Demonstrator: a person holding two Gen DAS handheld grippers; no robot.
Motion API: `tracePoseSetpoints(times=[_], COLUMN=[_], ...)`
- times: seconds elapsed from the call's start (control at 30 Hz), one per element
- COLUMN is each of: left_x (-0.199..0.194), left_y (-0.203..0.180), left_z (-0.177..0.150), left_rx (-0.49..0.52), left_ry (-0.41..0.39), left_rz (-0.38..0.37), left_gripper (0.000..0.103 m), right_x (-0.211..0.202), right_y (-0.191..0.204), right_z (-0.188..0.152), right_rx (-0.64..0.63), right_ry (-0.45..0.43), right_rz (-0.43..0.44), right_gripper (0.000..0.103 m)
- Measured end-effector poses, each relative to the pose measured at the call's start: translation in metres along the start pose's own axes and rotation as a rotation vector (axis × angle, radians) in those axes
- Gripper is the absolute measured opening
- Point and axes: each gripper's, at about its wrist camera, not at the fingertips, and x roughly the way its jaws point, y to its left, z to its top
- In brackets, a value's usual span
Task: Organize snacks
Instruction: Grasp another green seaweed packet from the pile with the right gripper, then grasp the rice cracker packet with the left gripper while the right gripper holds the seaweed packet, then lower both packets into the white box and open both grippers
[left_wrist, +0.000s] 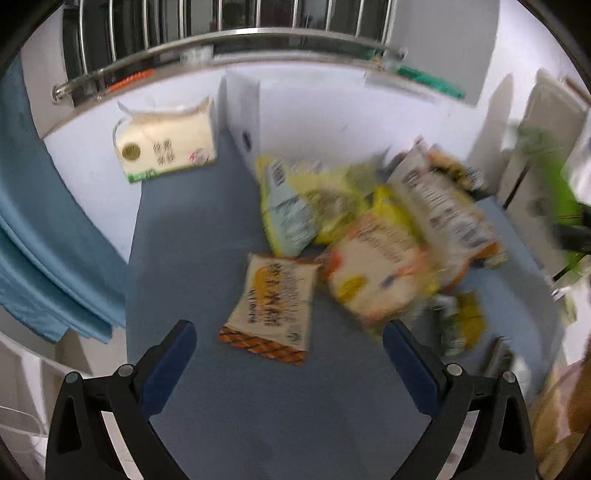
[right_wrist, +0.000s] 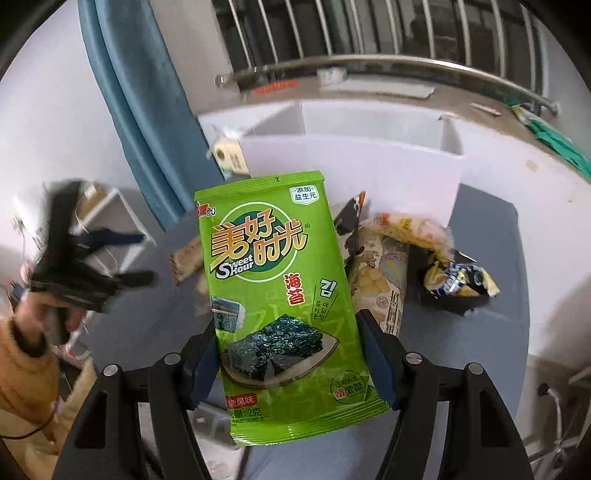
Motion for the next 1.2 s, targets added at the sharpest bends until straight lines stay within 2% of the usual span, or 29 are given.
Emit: tracePoseSetpoints(times=[0.13, 0.3, 0.33, 0.37, 0.4, 0.43, 0.53, 0.7, 0.83, 0.9, 0.97, 1.03, 1.13, 1.2], left_x=[0.018, 0.03, 0.032, 0.035, 0.037, 0.035, 0.03, -0.003, -0.058, -0.075, -0.091, -0.1, -0.097, -0.087], left_y=[0.003, 0.005, 0.004, 0.002, 0.0, -0.001, -0.008, -0.013, -0.022, -0.028, -0.032, -0.03, -0.025, -0.026], left_z=[0.004, 0.01, 0.011, 0.011, 0.01, 0.011, 0.01, 0.009, 0.018, 0.028, 0.045, 0.069, 0.114, 0.145], left_rx=[0.023, 0.027, 0.035, 0.045, 0.057, 0.052, 0.08, 0.043, -0.019, -0.019, -0.045, -0.077, -0.089, -0.089], left_ry=[0.036, 0.056, 0.066, 0.077, 0.088, 0.079, 0.069, -0.03, -0.228, -0.292, -0.351, -0.404, -0.425, -0.411], left_rz=[0.029, 0.04, 0.039, 0.04, 0.029, 0.009, 0.037, -0.023, -0.063, -0.086, -0.123, -0.122, -0.1, -0.089], left_gripper=[0.102, 0.1, 0.093, 0.074, 0.067, 0.052, 0.049, 0.048, 0.048, 0.048, 0.048, 0.048, 0.048, 0.048], right_x=[-0.023, -0.037, -0.039, -0.039, -0.04, -0.04, -0.038, -0.038, -0.044, -0.047, -0.049, -0.049, -0.044, -0.032], right_y=[0.01, 0.014, 0.012, 0.012, 0.01, 0.008, 0.006, 0.005, 0.004, 0.001, 0.001, 0.0, -0.008, -0.019], right_z=[-0.017, -0.032, -0.035, -0.039, -0.042, -0.045, -0.051, -0.053, -0.045, -0.033, -0.017, 0.004, 0.047, 0.078], right_rx=[0.003, 0.029, 0.037, 0.046, 0.06, 0.072, 0.101, 0.132, 0.157, 0.184, 0.186, 0.185, 0.176, 0.189], right_ry=[-0.048, -0.064, -0.065, -0.069, -0.069, -0.067, -0.065, -0.09, -0.147, -0.194, -0.223, -0.245, -0.277, -0.272], right_rz=[-0.006, -0.007, -0.01, -0.017, -0.022, -0.021, -0.019, -0.012, -0.043, -0.06, -0.092, -0.129, -0.147, -0.168], right_gripper=[0.073, 0.073, 0.073, 0.073, 0.073, 0.073, 0.073, 0.073, 0.073, 0.073, 0.073, 0.073, 0.074, 0.074])
